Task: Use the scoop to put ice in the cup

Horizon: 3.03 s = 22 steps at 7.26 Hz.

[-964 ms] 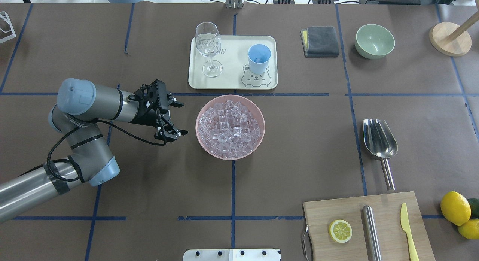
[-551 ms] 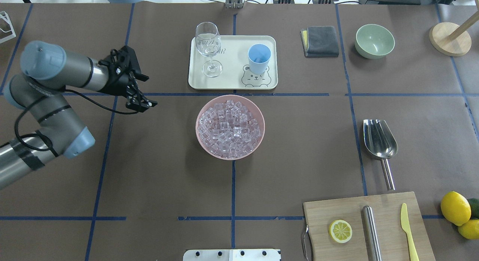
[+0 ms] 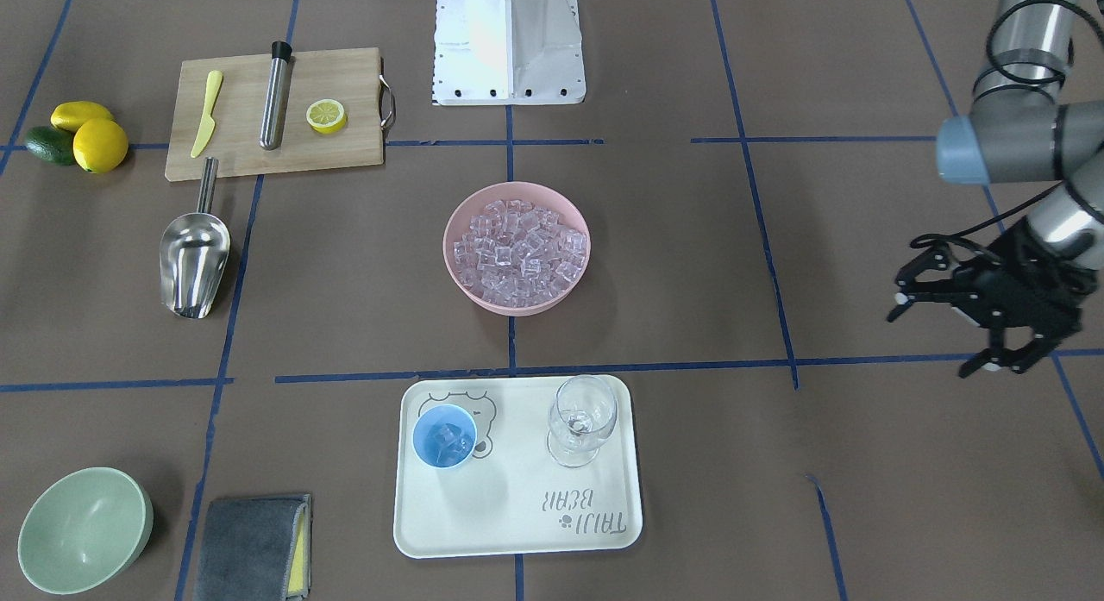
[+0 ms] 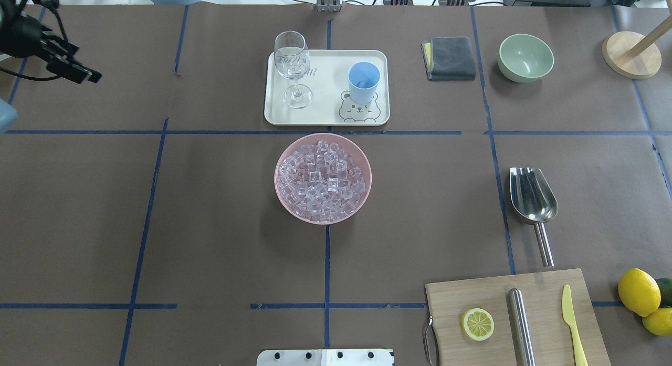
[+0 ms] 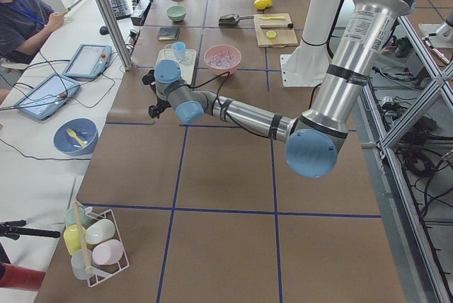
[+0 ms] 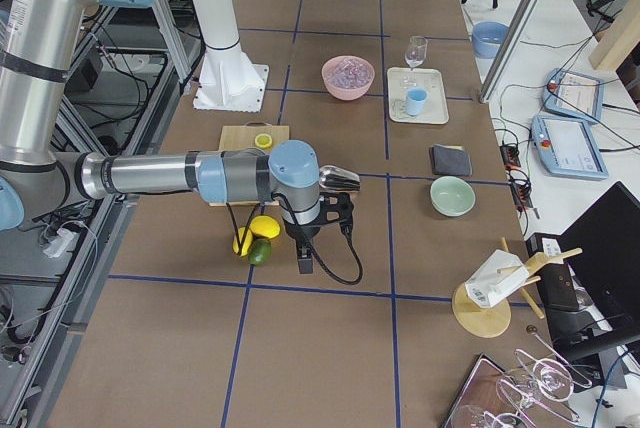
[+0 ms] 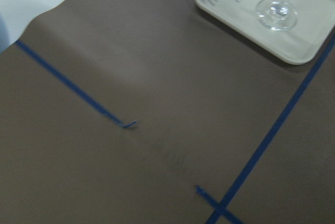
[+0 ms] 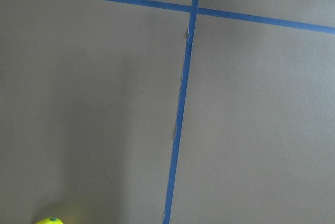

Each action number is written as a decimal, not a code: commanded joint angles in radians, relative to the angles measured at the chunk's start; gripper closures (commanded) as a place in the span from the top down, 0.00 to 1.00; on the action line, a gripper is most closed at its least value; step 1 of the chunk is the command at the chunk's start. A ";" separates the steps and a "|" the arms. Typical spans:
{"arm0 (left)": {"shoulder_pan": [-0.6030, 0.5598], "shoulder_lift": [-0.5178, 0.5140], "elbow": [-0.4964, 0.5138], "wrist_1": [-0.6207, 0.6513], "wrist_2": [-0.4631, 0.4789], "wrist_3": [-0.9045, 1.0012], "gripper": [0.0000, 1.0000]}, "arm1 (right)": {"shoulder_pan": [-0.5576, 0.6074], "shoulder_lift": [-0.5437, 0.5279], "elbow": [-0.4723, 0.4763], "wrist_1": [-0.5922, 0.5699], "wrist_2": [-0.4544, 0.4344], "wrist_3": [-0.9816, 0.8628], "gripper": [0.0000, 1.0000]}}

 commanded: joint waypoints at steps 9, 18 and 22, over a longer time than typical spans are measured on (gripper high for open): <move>-0.349 0.217 -0.010 0.482 -0.044 0.053 1.00 | 0.003 0.040 -0.029 -0.046 0.024 0.004 1.00; -0.347 0.244 -0.059 0.480 -0.029 0.051 1.00 | 0.020 0.046 -0.045 -0.033 0.019 -0.005 1.00; -0.346 0.243 -0.073 0.480 -0.028 0.051 1.00 | 0.020 0.046 -0.044 -0.033 0.021 -0.005 1.00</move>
